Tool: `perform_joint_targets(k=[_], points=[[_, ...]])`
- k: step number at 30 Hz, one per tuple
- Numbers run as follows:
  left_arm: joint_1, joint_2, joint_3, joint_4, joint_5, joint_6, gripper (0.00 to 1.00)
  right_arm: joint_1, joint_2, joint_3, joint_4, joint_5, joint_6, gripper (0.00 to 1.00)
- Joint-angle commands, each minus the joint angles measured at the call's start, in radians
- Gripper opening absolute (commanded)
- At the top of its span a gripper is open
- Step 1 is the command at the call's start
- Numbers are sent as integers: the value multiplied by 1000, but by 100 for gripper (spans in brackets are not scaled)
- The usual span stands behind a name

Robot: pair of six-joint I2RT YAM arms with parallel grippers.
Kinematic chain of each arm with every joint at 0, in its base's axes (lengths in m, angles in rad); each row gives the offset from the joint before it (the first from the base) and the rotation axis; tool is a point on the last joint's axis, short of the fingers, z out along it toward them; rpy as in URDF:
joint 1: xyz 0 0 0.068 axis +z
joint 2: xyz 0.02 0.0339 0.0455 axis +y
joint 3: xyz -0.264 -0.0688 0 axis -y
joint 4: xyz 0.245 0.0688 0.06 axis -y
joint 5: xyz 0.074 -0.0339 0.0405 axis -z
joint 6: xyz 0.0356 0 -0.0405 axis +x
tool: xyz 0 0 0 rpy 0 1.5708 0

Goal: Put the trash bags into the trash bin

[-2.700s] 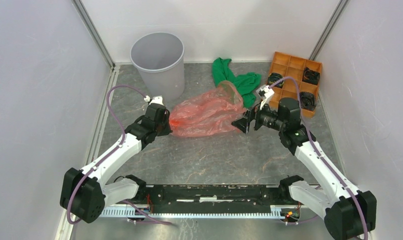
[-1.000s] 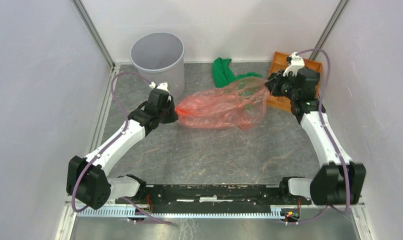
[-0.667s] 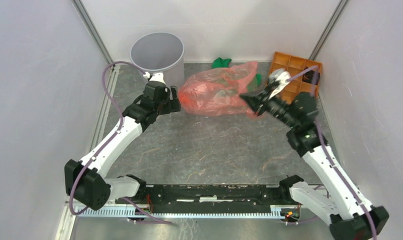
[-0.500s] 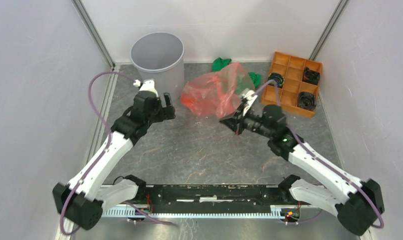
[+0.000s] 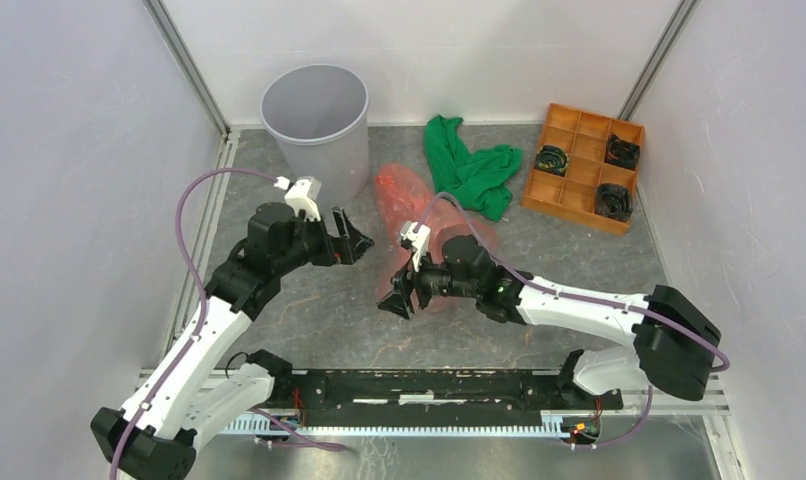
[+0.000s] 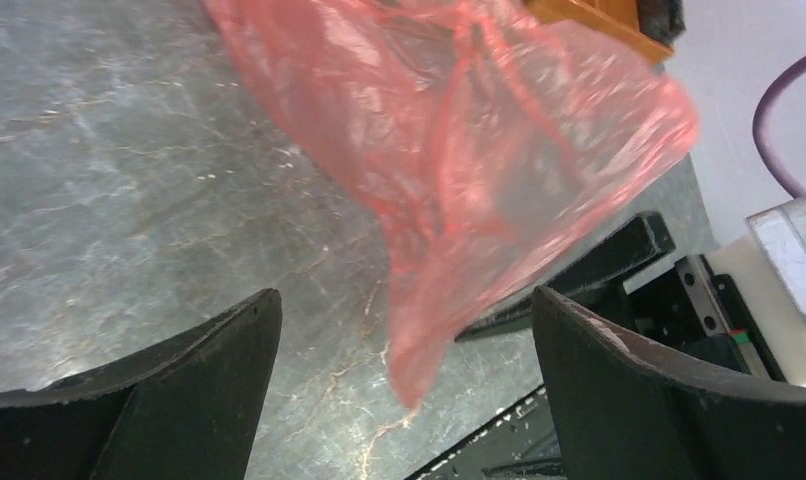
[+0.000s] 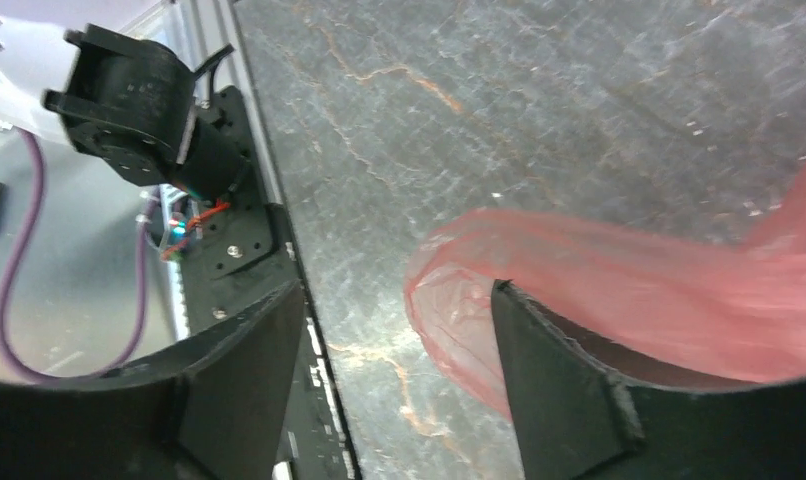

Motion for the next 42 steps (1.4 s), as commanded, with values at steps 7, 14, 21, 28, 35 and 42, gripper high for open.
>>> perform_joint_targets(k=[7,14,21,28,35,42], points=[[-22,18,-115,230,270,-100,100,-3,-333,-41,-302,253,-203,94],[-287,41,-160,249,-41,-80,100,-64,-506,-81,-428,595,-279,98],[-424,187,-120,180,-307,-21,100,-460,-530,-289,-199,332,-229,98],[-430,200,-132,170,-390,-55,100,-576,-412,-426,134,129,-216,98],[-430,99,-201,148,-429,-97,100,-580,-283,-438,382,-145,-341,98],[-430,-11,-264,156,-435,-130,100,-515,-148,-345,415,-255,-468,98]])
